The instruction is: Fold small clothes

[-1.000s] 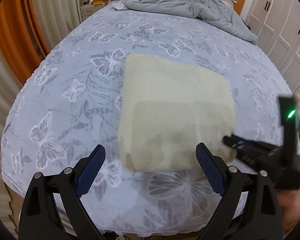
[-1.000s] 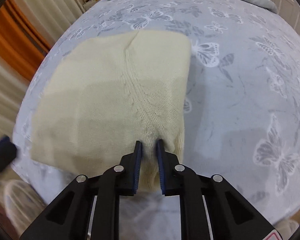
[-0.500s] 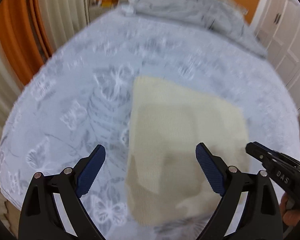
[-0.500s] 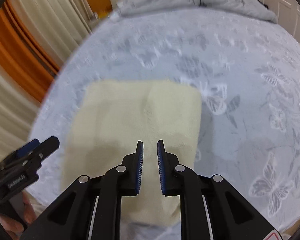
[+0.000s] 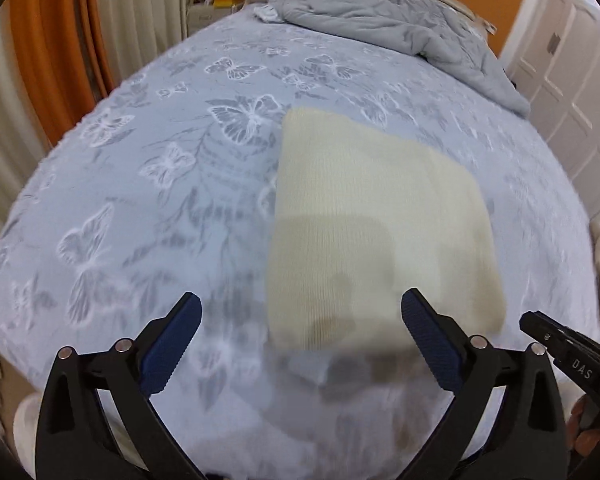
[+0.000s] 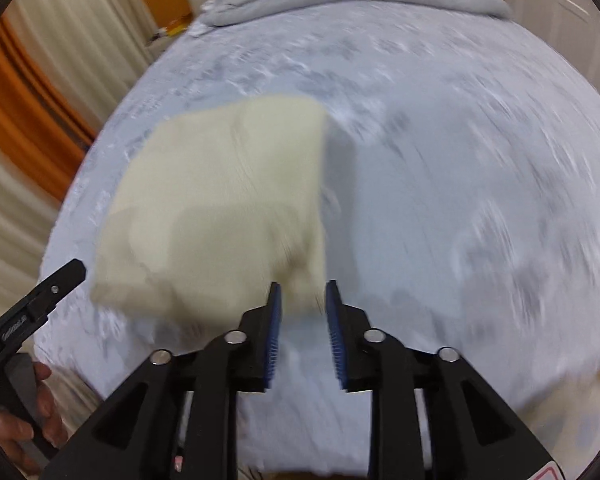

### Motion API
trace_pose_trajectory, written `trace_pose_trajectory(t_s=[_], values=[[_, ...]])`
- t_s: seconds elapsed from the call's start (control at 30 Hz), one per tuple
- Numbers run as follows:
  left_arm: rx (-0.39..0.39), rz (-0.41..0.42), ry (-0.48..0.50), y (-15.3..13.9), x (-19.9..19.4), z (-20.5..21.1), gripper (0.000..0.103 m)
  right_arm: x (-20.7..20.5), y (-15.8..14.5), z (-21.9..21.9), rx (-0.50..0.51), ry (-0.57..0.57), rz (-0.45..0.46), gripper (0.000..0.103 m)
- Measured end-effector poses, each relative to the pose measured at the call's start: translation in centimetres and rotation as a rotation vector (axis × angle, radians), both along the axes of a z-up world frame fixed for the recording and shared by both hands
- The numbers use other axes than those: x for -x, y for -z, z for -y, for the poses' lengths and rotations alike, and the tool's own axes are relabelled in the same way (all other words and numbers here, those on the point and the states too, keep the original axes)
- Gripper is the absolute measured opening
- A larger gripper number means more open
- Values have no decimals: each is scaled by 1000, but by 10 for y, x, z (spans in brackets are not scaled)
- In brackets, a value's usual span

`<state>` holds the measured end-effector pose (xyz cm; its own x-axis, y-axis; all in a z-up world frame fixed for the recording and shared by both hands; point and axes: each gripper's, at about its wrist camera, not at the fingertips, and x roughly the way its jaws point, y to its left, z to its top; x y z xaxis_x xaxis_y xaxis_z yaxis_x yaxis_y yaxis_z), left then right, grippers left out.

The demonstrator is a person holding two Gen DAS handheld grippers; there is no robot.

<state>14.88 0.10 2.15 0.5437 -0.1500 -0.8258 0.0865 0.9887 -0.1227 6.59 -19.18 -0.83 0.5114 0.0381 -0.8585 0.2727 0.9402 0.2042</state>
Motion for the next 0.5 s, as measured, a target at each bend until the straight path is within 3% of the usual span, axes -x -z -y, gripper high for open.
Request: trace_pose_trajectory(t_s=[0.03,0.17,0.23,0.37,0.5], values=[[-20,6,6,4,9,3,98,9,4,-3,18,4,2,46],[-55,-37,15,31,42,17,98,41,22,-14,82,11,8,52],[-77,-45,4,42,56,20,98,53,26,-15,93,22,25,61],[-162,-40,8,60,77,28,98,69,35,-19,122,10,52,65],[-169,5,21,54,85,33,98,69,36,-18,108,20,59,71]])
